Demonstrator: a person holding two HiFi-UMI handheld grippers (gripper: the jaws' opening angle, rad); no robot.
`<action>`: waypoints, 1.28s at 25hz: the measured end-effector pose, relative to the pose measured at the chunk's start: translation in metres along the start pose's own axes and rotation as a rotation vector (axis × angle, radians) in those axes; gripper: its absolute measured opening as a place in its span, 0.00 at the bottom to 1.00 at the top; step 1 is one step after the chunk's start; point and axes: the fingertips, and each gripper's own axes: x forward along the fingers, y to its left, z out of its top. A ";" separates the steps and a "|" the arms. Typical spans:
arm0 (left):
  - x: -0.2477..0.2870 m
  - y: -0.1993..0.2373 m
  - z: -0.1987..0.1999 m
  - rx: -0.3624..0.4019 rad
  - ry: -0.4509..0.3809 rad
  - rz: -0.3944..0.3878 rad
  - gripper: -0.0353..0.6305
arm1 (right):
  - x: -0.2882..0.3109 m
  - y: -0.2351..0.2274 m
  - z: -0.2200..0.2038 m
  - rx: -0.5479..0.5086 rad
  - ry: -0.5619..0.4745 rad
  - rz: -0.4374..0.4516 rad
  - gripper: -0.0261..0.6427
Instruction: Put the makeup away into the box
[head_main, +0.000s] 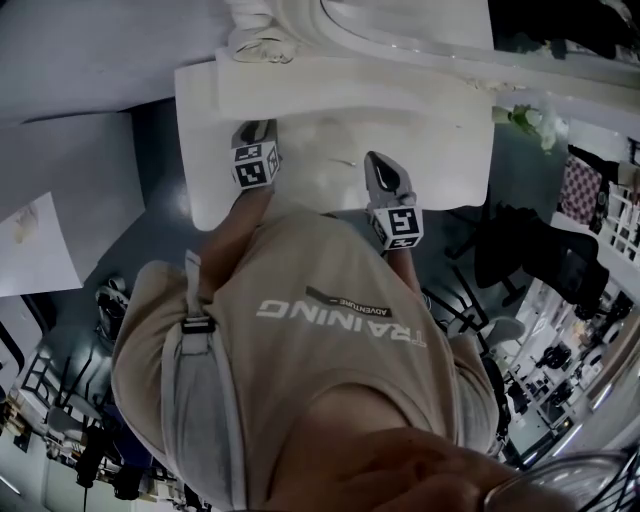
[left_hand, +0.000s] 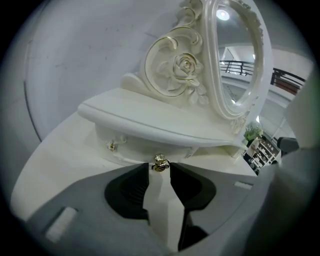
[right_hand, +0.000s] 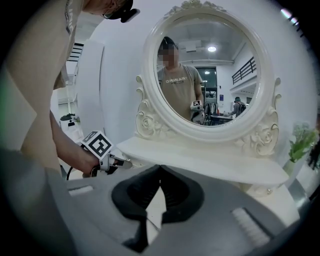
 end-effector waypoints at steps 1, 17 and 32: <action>0.001 0.000 0.001 -0.028 -0.003 0.006 0.26 | 0.002 0.001 -0.002 0.003 0.007 0.005 0.04; -0.015 -0.009 -0.005 -0.031 0.036 -0.018 0.23 | -0.019 0.016 -0.002 -0.038 -0.053 0.091 0.04; -0.040 -0.021 -0.039 -0.045 0.062 0.016 0.23 | -0.097 -0.012 -0.034 0.108 -0.098 -0.006 0.04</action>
